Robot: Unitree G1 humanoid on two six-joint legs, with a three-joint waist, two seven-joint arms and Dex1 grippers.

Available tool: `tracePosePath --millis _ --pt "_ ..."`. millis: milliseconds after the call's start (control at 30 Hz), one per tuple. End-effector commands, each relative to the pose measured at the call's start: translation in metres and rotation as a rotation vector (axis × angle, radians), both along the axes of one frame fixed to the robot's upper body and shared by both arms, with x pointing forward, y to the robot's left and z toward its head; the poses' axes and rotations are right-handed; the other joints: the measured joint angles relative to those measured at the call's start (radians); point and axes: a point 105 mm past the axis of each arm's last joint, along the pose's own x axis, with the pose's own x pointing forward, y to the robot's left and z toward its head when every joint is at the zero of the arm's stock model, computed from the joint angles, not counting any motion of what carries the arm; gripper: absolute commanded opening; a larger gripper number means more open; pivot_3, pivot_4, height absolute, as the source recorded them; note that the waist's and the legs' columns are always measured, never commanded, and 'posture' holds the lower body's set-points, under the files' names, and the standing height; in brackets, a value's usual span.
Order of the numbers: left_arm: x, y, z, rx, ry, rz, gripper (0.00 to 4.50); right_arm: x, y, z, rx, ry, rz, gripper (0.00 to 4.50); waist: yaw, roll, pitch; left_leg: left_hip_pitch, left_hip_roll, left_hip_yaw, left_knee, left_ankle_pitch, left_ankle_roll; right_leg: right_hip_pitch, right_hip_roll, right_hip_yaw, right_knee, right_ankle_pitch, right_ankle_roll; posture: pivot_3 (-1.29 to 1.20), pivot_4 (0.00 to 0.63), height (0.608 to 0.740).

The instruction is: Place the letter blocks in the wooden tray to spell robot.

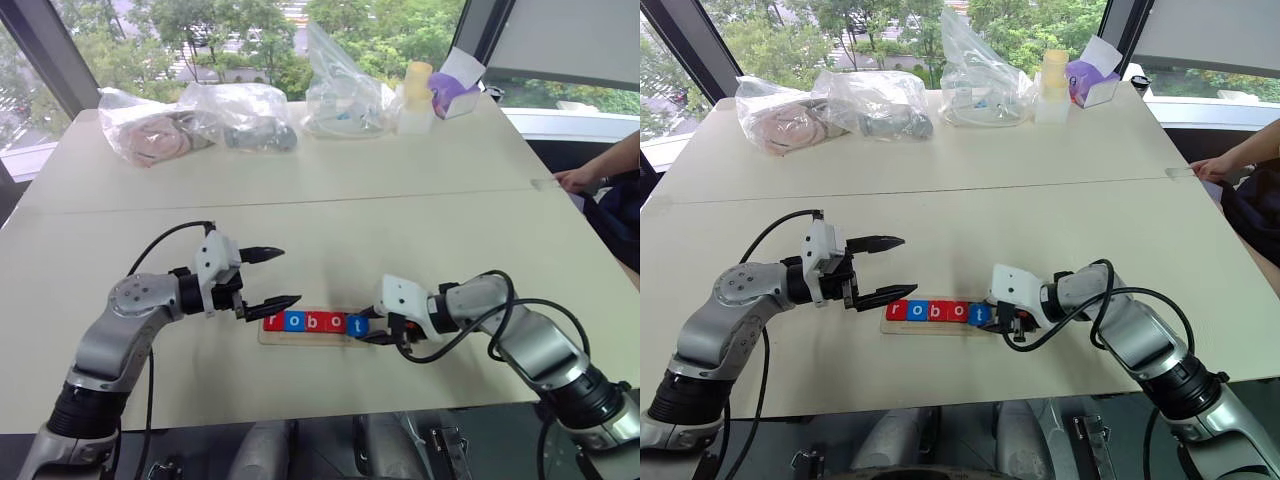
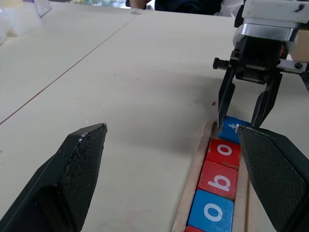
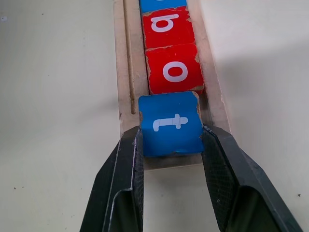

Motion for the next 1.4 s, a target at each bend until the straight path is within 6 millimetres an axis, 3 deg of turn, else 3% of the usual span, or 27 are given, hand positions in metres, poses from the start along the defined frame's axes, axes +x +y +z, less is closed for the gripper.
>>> tracePosePath --millis 33,933,967,1133,1267,1400 --pt "-0.004 -0.001 0.011 -0.007 -0.047 -0.008 4.5 0.0 0.007 0.01 0.016 -0.051 0.033 1.12 0.0 0.0 0.0 0.0 0.0 0.0 0.0 0.0 0.0 0.0 0.0 0.0 0.0 0.0 0.0 0.0 0.15 0.74" --pt "-0.004 -0.003 0.011 -0.011 -0.044 -0.009 4.5 0.006 0.009 0.011 0.015 -0.082 0.022 1.12 0.0 0.0 0.0 0.0 0.0 0.0 0.0 0.0 0.0 0.0 0.0 0.0 0.0 0.0 0.0 0.0 0.15 0.74" --pt "-0.004 -0.003 0.011 -0.011 -0.045 -0.009 4.5 0.006 0.009 0.011 0.015 -0.081 0.023 2.17 0.0 0.0 0.0 0.0 0.0 0.0 0.0 0.0 0.0 0.0 0.0 0.0 0.0 0.0 0.0 0.0 0.15 0.74" --pt "-0.004 -0.003 0.011 -0.012 -0.044 -0.011 4.5 0.005 0.008 0.011 0.008 -0.078 0.028 4.46 0.0 0.0 0.0 0.0 0.0 0.0 0.0 0.0 0.0 0.0 0.0 0.0 0.0 0.0 0.0 0.0 0.15 0.74" --pt "-0.003 -0.004 0.011 -0.013 -0.044 -0.011 4.5 0.004 0.008 0.013 0.007 -0.083 0.032 4.46 0.0 0.0 0.0 0.0 0.0 0.0 0.0 0.0 0.0 0.0 0.0 0.0 0.0 0.0 0.0 0.0 0.15 0.74" --pt "-0.003 -0.004 0.011 -0.013 -0.043 -0.013 4.5 0.016 0.002 0.021 0.016 -0.116 -0.012 4.46 0.0 0.0 0.0 0.0 0.0 0.0 0.0 0.0 0.0 0.0 0.0 0.0 0.0 0.0 0.0 0.0 0.15 0.74"
